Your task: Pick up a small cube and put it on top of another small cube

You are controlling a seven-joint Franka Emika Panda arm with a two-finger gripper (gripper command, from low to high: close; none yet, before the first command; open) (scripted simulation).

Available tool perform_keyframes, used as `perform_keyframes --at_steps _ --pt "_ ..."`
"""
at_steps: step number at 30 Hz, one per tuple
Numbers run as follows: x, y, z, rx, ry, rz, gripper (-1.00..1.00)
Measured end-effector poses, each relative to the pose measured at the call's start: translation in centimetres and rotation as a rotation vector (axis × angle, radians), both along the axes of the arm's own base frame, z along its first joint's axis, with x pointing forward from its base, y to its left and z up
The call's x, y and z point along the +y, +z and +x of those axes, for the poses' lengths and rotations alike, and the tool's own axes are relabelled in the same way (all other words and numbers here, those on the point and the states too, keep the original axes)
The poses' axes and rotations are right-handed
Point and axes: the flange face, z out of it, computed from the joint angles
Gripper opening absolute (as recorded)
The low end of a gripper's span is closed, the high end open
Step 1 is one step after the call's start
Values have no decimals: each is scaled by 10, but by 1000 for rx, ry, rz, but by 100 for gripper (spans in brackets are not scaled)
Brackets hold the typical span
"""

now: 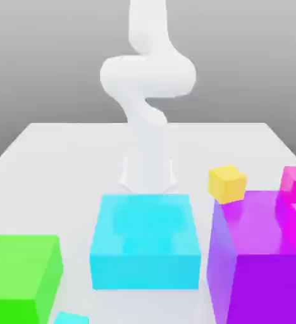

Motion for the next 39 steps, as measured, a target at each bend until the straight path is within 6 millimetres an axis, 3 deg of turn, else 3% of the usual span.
perform_keyframes --at_steps 9,18,26,33,37,38,39 --pt "-29 -105 92 179 -379 211 0" --pt "-67 -231 151 329 -779 390 0" --pt "-103 -356 171 443 -1158 525 0" --pt "-124 -469 165 532 -1500 617 0" --pt "-127 -530 164 545 -1557 630 0" --pt "-127 -544 163 545 -1559 630 -100" --pt "-127 -544 163 545 -1559 630 -100"
